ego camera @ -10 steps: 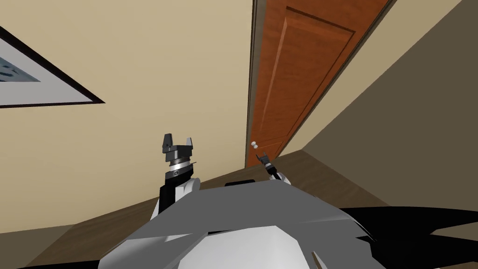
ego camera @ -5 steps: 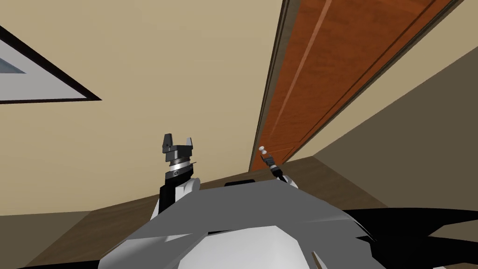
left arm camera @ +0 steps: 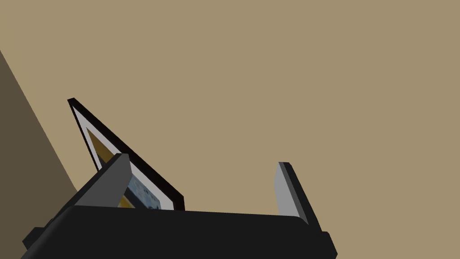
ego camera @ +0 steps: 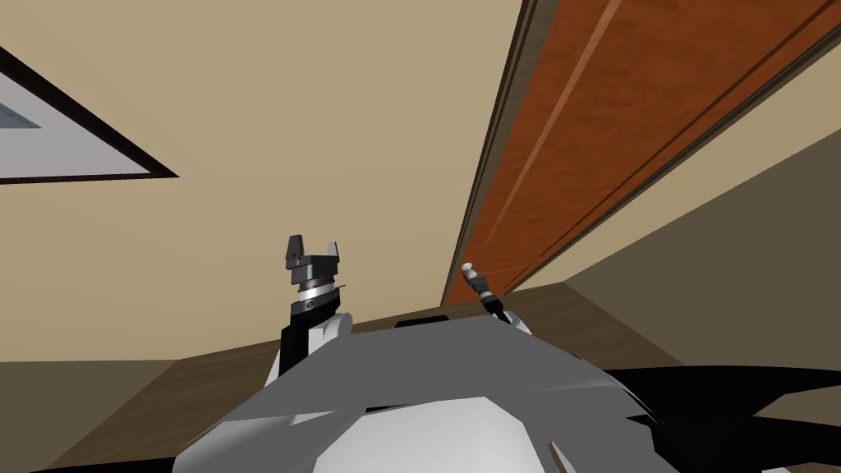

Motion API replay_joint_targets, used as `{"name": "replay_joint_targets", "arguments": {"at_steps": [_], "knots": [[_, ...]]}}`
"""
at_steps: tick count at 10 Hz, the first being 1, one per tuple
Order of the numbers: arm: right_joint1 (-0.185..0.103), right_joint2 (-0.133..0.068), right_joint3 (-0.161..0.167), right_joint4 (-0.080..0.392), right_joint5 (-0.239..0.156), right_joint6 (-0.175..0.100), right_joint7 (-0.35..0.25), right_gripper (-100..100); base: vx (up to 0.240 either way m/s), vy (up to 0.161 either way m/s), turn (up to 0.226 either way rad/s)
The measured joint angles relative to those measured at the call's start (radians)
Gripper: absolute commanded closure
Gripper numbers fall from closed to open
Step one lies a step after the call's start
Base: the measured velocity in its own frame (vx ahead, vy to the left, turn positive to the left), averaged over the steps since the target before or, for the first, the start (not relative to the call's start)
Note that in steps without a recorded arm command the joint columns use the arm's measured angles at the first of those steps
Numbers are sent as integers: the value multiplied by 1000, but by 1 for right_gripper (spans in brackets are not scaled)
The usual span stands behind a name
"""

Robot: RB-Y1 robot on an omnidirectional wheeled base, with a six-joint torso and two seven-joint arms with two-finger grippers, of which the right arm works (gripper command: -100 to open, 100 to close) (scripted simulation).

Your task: Pull the door open

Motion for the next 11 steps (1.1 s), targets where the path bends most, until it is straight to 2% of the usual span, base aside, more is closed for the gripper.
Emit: {"name": "replay_joint_targets", "arguments": {"at_steps": [1, 7, 11], "knots": [[-1, 0, 0, 3, 0, -3, 1, 100, -2, -5, -11], [-1, -2, -1, 0, 0, 1, 1, 100, -6, -5, 11], [-3, -5, 9, -4, -28, 7, -68, 100, -38, -23, 49]]}}
